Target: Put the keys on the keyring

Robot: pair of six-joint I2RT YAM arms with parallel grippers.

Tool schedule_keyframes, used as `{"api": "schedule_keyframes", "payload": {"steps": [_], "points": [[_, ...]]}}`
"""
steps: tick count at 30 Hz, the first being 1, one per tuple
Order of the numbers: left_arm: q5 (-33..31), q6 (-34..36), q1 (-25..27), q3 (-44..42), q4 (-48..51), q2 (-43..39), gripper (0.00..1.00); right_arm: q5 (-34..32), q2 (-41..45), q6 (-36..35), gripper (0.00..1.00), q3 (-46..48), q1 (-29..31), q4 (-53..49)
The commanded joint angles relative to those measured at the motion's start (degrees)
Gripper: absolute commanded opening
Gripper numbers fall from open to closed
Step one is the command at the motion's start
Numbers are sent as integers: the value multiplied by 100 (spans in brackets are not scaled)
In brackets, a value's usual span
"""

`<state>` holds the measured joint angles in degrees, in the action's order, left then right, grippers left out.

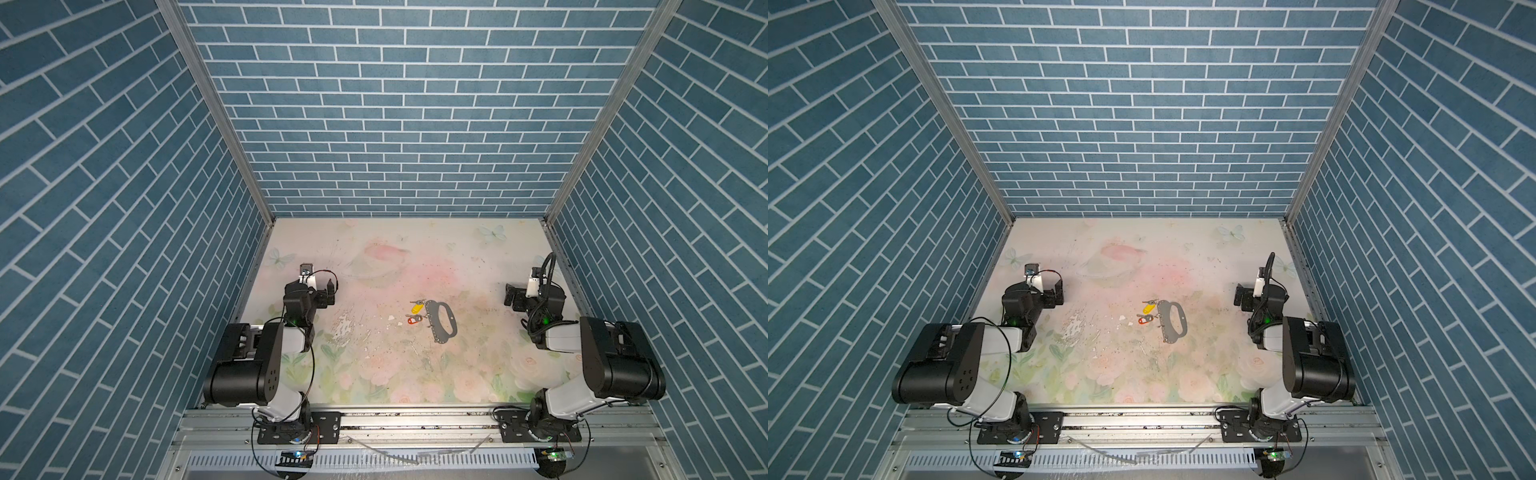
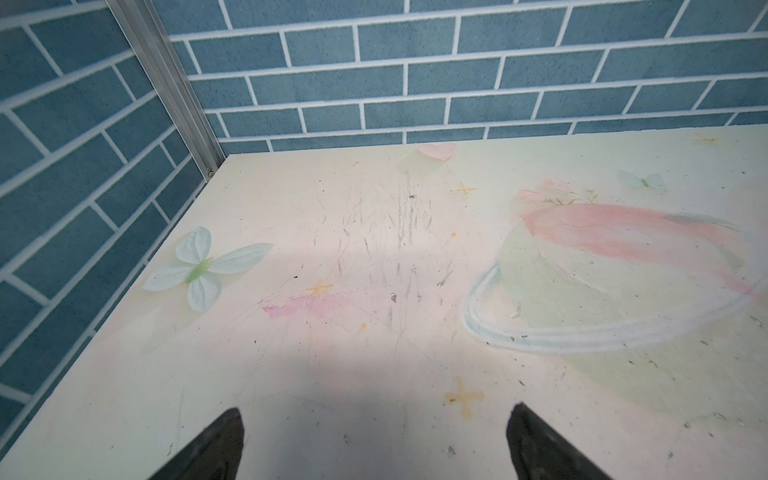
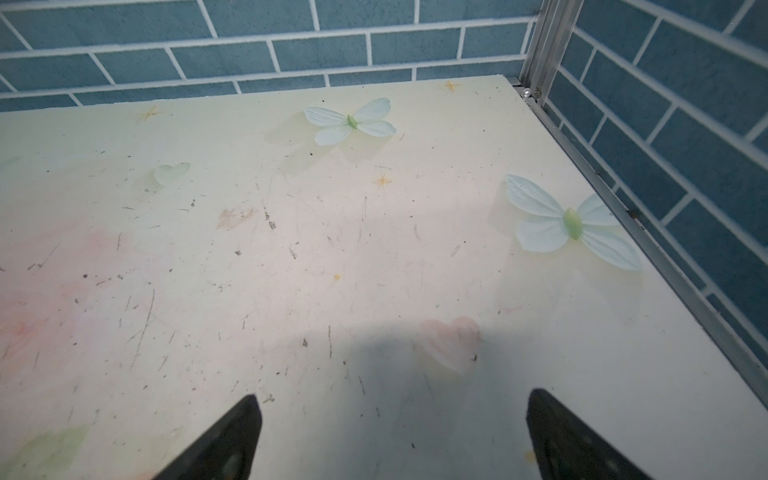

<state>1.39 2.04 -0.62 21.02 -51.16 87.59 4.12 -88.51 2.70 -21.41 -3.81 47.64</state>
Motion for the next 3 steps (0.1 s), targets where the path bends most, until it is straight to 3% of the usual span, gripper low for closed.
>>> {"api": "schedule_keyframes", "payload": {"steps": [1,3], "points": [[40,42,-17,17,4,-14,99,54,2,-13,99,-144,-14,149],[51,42,-17,18,11,-14,99,58,10,-14,99,-140,-14,149]]}}
